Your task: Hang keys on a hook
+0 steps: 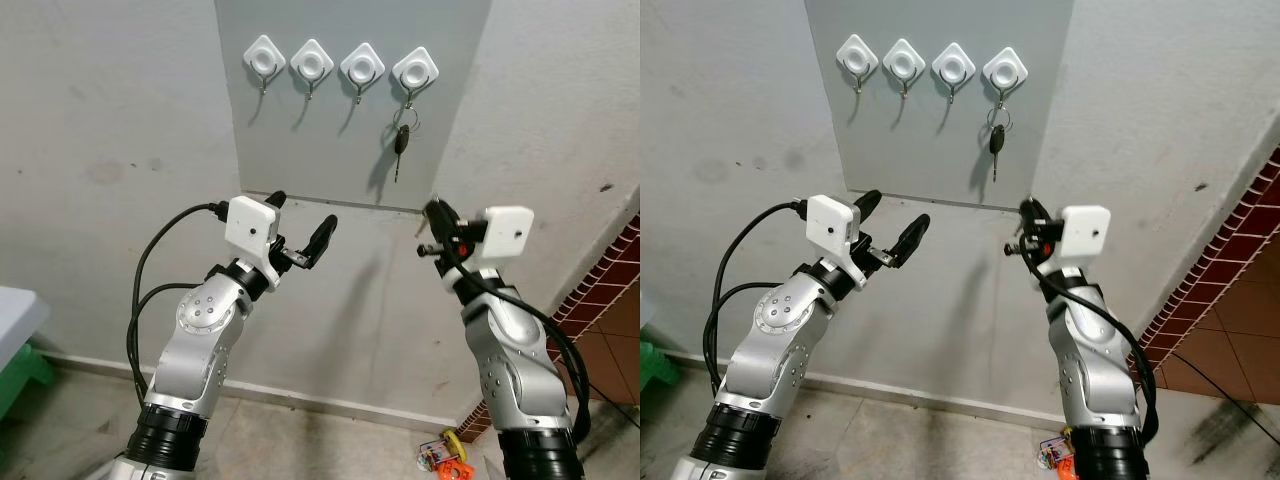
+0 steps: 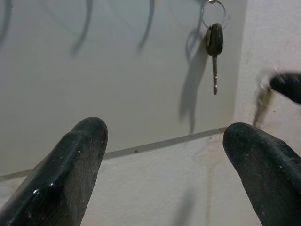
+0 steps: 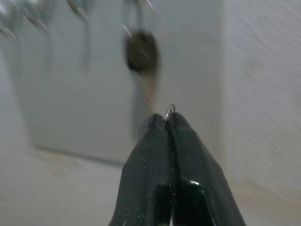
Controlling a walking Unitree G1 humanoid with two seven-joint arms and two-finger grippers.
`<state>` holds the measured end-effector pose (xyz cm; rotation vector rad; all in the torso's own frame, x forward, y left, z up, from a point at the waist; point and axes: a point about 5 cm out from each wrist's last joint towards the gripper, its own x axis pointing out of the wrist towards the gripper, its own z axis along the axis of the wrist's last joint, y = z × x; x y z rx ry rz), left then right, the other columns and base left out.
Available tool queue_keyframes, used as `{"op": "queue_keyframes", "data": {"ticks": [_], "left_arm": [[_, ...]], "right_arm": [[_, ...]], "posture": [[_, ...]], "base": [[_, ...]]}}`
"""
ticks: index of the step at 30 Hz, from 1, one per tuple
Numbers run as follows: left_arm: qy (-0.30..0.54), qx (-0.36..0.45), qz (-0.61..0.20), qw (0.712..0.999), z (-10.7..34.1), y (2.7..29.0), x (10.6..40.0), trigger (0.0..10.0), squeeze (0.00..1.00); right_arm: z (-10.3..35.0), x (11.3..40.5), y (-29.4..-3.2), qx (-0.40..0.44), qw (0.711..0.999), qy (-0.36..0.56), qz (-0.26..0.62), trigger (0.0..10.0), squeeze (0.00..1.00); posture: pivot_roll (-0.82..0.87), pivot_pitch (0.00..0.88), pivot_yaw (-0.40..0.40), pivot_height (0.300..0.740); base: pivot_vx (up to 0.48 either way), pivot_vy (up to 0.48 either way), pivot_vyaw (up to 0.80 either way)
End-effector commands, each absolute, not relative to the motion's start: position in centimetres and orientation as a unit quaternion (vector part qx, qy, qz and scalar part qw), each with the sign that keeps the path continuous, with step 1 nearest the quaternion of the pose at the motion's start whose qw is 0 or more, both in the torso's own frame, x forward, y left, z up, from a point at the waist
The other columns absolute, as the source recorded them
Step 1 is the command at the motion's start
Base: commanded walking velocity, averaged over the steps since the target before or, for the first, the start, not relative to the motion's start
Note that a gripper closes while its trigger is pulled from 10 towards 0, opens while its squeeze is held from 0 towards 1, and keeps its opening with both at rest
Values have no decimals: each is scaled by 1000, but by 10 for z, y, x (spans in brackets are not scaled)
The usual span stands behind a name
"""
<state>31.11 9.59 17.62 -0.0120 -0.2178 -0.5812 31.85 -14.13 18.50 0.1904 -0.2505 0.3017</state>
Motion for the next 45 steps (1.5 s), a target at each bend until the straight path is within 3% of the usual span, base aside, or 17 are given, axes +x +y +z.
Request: {"op": "queue_keyframes", "data": {"ticks": [1,21,45], "left_arm": [[-116,-11,-301,946,185,91,309,10000,0],[-153,-13,-310,938,214,86,313,10000,0],[-149,-13,-306,940,217,88,312,10000,0]], "right_arm": [[197,322,-133,98,970,-140,175,10000,0],[235,345,-100,106,937,-175,282,10000,0],[264,375,-95,142,919,-199,309,10000,0]], "posture": [[-41,0,9,740],[-2,0,-20,740],[16,0,-29,740]], "base": [[0,0,0],[0,0,0],[0,0,0]]}}
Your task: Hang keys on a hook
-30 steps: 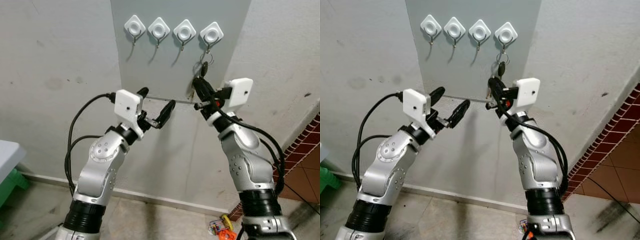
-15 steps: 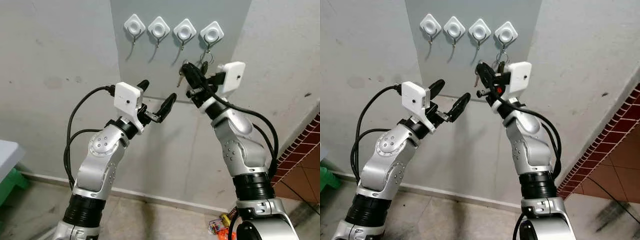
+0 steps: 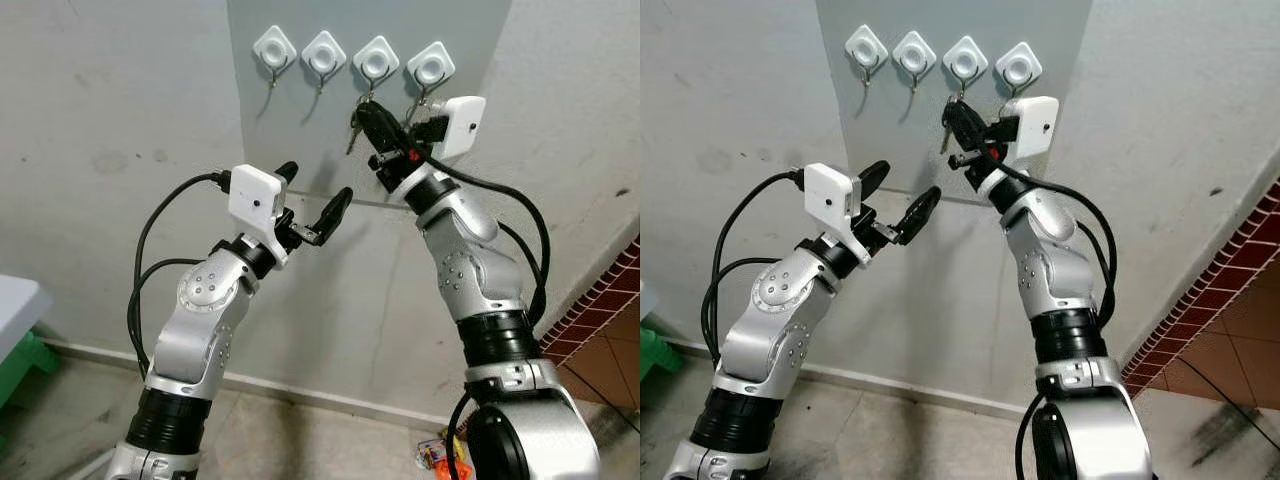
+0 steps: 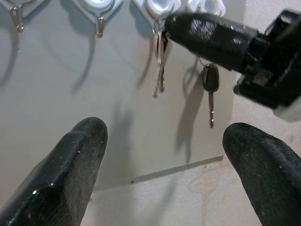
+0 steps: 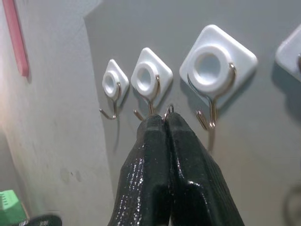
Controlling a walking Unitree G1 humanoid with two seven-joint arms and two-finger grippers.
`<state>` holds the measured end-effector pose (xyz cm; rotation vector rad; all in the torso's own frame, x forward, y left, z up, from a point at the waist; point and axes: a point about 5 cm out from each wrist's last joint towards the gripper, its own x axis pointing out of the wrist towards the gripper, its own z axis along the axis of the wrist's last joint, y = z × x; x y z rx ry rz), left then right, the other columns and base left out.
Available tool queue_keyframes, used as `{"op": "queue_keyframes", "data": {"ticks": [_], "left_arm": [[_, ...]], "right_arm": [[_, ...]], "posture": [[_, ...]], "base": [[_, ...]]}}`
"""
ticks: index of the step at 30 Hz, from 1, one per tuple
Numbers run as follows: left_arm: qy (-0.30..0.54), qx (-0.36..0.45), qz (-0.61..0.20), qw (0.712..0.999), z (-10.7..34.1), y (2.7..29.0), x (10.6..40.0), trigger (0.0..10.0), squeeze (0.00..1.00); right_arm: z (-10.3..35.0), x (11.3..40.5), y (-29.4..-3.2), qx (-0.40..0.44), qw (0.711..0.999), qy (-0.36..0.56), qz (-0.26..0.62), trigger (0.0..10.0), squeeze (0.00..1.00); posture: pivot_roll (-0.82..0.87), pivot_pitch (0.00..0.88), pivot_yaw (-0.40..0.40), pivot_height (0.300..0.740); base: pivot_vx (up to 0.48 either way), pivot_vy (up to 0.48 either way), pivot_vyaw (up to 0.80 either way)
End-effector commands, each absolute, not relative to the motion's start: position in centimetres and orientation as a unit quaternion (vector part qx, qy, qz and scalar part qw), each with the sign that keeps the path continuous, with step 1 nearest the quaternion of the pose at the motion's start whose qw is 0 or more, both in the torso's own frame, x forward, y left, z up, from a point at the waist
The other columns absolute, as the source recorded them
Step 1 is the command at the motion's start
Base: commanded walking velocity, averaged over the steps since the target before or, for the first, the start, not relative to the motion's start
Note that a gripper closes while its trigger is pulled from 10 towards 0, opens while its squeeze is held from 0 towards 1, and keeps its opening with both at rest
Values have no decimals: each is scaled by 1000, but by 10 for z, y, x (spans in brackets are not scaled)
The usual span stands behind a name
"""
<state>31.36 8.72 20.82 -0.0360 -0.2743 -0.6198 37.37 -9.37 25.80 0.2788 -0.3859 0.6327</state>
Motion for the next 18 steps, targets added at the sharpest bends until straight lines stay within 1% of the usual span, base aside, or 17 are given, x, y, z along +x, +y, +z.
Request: {"op": "queue_keyframes", "data": {"ticks": [1,8,10,18], "left_arm": [[-148,-13,-306,940,217,88,312,10000,0],[-147,-16,-303,942,216,89,311,10000,0],[-147,-17,-302,942,216,89,311,10000,0],[-145,-18,-301,942,216,89,311,10000,0]], "right_arm": [[264,378,-95,148,919,-197,308,10000,0],[266,385,-99,175,918,-193,301,10000,0],[266,388,-101,194,916,-191,296,10000,0],[263,392,-108,233,909,-191,289,10000,0]], "posture": [[19,0,-30,740],[26,0,-32,740],[26,0,-34,740],[22,0,-29,740]], "base": [[0,0,0],[0,0,0],[0,0,0],[0,0,0]]}}
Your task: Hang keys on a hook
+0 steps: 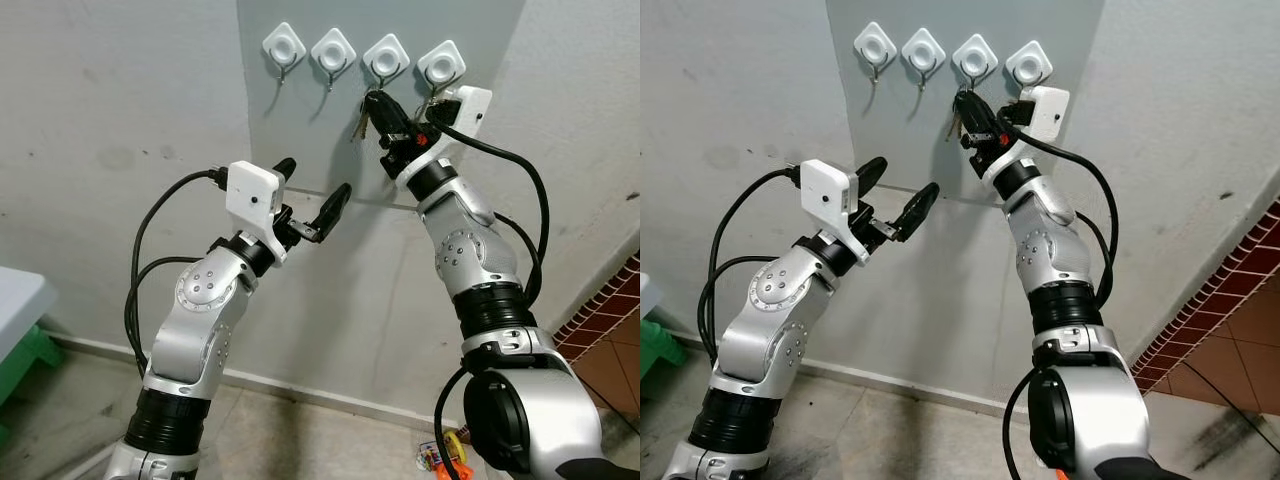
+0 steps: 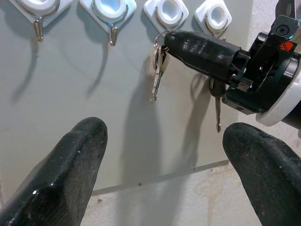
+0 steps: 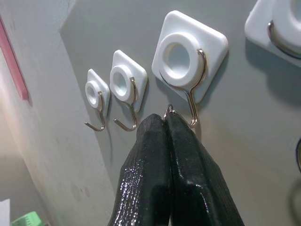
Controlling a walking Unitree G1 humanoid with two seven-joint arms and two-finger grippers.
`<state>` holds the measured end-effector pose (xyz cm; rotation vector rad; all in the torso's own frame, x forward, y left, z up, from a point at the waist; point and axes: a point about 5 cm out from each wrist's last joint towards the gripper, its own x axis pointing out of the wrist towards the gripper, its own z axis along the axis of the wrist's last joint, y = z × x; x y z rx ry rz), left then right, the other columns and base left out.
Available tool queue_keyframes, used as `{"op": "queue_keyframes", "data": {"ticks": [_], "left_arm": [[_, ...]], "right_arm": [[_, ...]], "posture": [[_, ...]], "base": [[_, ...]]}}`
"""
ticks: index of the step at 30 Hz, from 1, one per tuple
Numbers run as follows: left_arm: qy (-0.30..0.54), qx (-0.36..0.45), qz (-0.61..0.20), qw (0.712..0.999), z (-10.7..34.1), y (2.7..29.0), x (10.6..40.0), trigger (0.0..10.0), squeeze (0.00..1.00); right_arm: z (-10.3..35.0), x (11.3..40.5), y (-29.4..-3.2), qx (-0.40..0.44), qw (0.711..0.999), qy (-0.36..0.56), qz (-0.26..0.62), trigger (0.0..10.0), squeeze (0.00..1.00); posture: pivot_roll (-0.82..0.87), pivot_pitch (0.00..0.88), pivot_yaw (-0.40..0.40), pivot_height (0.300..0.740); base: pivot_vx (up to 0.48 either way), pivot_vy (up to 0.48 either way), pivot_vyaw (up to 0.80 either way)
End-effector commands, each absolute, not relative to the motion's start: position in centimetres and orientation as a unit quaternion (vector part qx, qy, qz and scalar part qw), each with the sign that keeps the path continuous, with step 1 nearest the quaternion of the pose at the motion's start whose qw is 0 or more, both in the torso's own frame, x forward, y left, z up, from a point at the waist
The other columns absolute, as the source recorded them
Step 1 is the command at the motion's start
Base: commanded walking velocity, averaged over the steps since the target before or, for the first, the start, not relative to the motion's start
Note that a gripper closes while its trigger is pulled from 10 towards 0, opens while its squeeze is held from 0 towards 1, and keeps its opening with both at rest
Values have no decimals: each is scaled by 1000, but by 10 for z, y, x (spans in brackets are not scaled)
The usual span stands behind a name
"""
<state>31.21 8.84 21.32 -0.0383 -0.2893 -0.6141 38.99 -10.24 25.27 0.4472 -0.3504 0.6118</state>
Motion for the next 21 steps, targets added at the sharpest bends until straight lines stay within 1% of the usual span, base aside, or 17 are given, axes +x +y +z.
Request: {"op": "queue_keyframes", "data": {"ticks": [1,14,21], "left_arm": [[-145,-18,-302,942,216,89,311,10000,0],[-144,-21,-300,943,218,90,312,10000,0],[-145,-20,-297,944,219,91,314,10000,0]], "right_arm": [[263,392,-108,232,909,-191,289,10000,0],[260,385,-104,230,894,-195,331,10000,0],[256,383,-102,224,892,-189,345,10000,0]], "posture": [[22,0,-29,740],[16,0,-21,740],[16,0,-21,740]], "base": [[0,0,0],[0,0,0],[0,0,0]]}}
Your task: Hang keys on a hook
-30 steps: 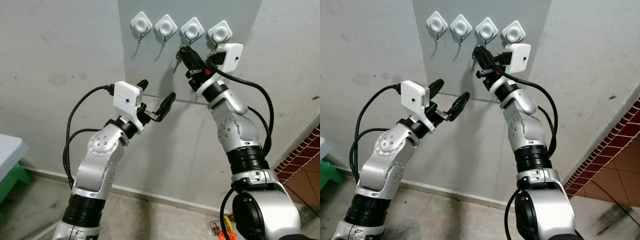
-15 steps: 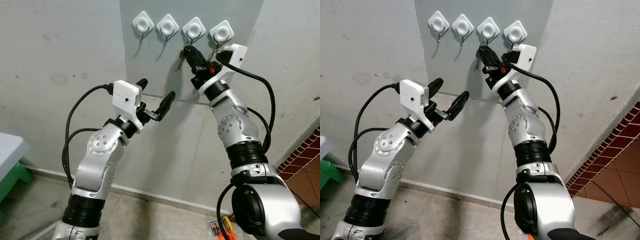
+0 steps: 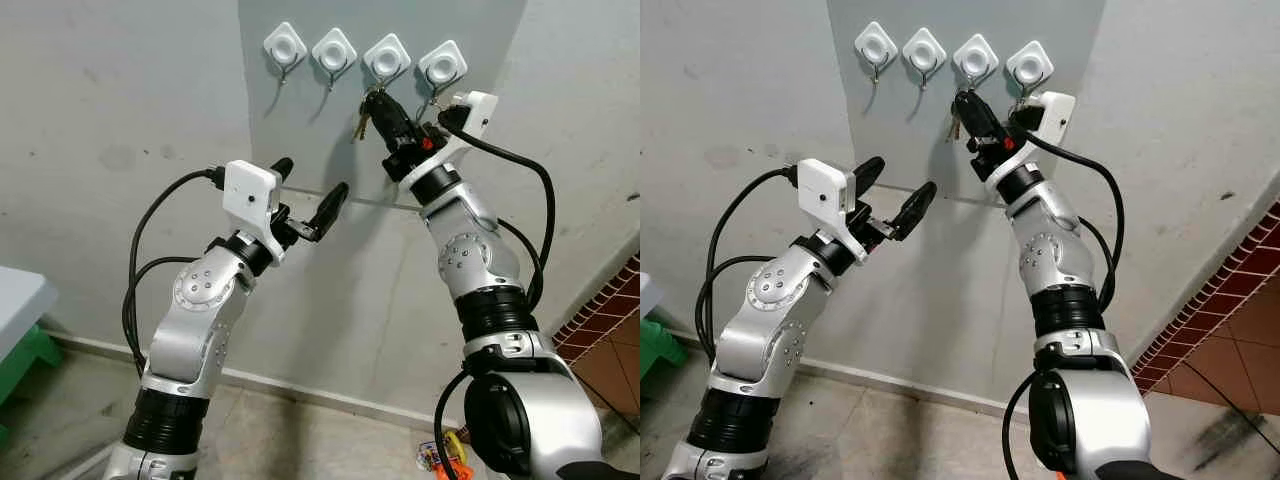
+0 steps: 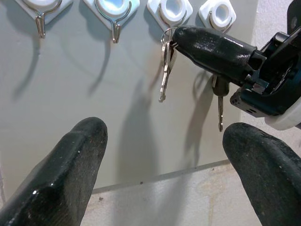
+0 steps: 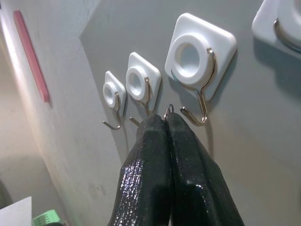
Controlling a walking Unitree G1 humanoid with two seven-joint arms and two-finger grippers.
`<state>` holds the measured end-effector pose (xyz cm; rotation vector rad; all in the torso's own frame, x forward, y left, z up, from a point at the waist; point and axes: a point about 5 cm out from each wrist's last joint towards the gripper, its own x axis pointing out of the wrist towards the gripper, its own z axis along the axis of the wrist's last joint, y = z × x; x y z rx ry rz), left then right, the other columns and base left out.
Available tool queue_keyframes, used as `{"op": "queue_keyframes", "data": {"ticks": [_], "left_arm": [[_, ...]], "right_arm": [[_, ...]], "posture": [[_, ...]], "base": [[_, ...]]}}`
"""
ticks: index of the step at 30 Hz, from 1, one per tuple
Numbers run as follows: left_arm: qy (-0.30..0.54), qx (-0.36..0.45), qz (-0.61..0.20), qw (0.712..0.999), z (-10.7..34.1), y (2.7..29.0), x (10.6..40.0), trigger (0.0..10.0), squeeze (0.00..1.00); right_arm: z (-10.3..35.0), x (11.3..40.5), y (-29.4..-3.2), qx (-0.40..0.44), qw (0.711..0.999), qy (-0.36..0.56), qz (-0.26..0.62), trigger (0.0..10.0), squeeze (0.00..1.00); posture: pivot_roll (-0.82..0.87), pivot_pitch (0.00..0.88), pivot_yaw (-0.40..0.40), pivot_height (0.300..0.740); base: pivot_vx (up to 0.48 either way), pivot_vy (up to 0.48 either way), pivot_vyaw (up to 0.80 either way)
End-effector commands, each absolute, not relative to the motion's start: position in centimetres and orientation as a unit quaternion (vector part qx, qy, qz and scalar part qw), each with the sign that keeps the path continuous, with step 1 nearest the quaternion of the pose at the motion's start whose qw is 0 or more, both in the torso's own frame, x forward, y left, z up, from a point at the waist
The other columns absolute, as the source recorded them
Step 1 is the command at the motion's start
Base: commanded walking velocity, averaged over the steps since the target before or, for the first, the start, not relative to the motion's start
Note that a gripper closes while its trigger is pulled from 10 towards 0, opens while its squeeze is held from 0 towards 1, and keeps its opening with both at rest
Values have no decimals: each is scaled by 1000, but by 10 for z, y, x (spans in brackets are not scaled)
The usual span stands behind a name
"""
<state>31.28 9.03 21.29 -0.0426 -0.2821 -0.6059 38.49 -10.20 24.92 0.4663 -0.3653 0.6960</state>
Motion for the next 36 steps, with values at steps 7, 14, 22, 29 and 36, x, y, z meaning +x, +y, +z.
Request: {"op": "queue_keyframes", "data": {"ticks": [7,14,22,29,36], "left_arm": [[-145,-21,-295,944,219,91,313,10000,0],[-144,-23,-293,945,219,92,314,10000,0],[-143,-24,-294,945,219,91,313,10000,0],[-143,-26,-295,944,219,91,313,10000,0],[-141,-28,-295,944,219,91,313,10000,0]], "right_arm": [[253,383,-102,219,895,-183,344,10000,0],[258,383,-103,233,889,-194,343,10000,0],[262,384,-106,240,888,-201,337,10000,0],[263,385,-109,259,885,-206,328,10000,0],[263,385,-112,283,880,-203,323,10000,0]], "posture": [[18,0,-22,740],[20,0,-24,740],[17,0,-23,740],[16,0,-23,740],[16,0,-21,740]], "base": [[0,0,0],[0,0,0],[0,0,0],[0,0,0],[0,0,0]]}}
